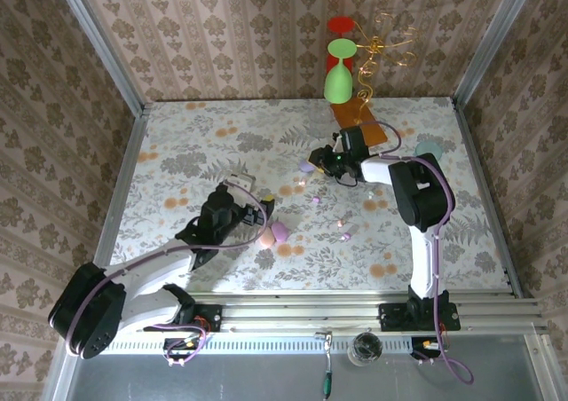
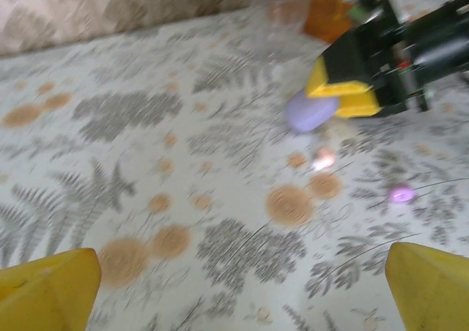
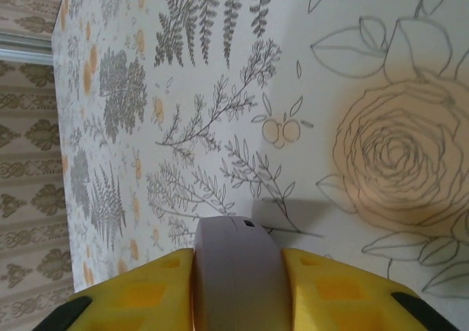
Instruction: Insert the wireless bluetooth earbuds into the charging case
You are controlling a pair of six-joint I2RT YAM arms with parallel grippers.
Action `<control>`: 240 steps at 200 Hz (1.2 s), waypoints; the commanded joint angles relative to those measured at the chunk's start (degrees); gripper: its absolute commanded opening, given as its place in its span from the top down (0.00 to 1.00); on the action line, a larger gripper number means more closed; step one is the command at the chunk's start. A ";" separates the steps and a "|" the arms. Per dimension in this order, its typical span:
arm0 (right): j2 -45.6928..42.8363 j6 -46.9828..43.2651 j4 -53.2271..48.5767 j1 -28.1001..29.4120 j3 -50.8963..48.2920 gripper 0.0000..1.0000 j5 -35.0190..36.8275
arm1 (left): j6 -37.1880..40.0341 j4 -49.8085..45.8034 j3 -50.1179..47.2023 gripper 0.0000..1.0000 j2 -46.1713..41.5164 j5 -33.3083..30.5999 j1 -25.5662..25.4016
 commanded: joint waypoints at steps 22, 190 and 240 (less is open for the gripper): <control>-1.87 -6.07 -7.42 0.38 1.02 0.41 6.84 | -12.13 -16.53 4.66 0.00 0.23 -9.33 3.56; -23.96 -17.73 -16.93 5.81 -9.66 0.26 12.35 | -54.26 -57.93 29.29 0.17 23.14 -4.02 19.58; -23.73 -17.66 -16.66 5.81 -9.99 0.26 11.32 | -58.75 -56.42 29.72 0.25 25.87 -2.24 20.97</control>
